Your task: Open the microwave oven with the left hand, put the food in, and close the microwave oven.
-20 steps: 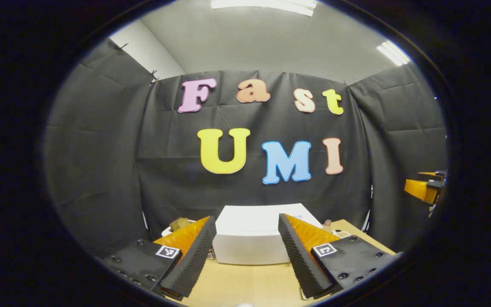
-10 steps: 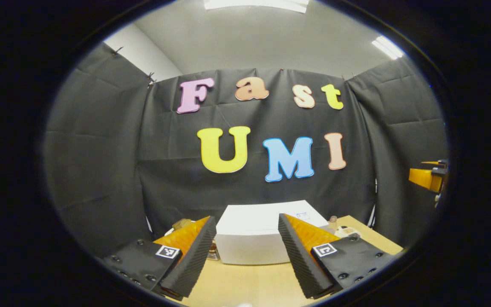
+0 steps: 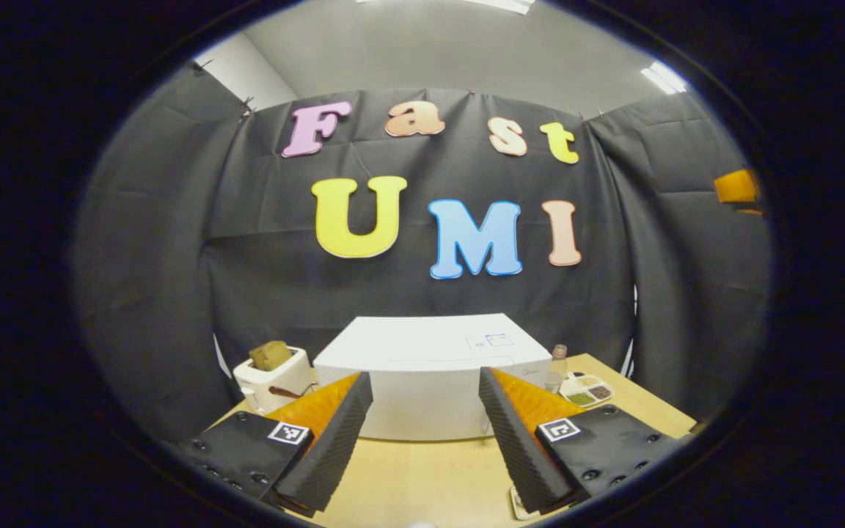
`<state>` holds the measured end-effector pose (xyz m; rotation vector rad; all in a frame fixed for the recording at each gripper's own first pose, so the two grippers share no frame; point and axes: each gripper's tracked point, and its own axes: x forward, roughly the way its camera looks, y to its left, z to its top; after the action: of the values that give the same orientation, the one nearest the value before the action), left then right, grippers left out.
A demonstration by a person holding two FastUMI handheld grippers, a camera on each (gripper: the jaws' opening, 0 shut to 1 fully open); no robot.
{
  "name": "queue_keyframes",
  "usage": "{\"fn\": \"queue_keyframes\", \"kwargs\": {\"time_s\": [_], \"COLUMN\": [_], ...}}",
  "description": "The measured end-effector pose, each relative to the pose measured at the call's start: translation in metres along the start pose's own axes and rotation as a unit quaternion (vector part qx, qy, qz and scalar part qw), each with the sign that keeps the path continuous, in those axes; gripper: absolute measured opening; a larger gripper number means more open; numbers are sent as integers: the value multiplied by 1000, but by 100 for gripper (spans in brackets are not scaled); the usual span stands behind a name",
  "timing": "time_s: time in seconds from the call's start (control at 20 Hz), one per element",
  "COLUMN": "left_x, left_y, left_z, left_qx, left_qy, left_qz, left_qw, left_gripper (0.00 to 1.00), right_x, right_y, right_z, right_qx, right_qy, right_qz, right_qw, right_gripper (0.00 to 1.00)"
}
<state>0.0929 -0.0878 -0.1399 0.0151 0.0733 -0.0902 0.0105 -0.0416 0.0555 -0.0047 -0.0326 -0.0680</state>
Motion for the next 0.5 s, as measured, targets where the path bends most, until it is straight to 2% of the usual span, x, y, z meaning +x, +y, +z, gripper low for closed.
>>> {"fn": "queue_keyframes", "kwargs": {"time_s": [0.25, 0.5], "left_x": [45, 114], "left_y": [-59, -94], "left_z": [-60, -103], "left_qx": [27, 38], "left_qy": [0, 10], "left_qz": [-45, -50], "left_qw": [999, 998], "left_gripper": [98, 97], "right_x": [-5, -19], "right_y": [-17, -43], "right_z": [8, 1], "right_qx": [-11, -37], "right_qy": [9, 29], "right_qz": [-19, -53], "right_qw": [1000, 998], "right_gripper": [97, 97]}}
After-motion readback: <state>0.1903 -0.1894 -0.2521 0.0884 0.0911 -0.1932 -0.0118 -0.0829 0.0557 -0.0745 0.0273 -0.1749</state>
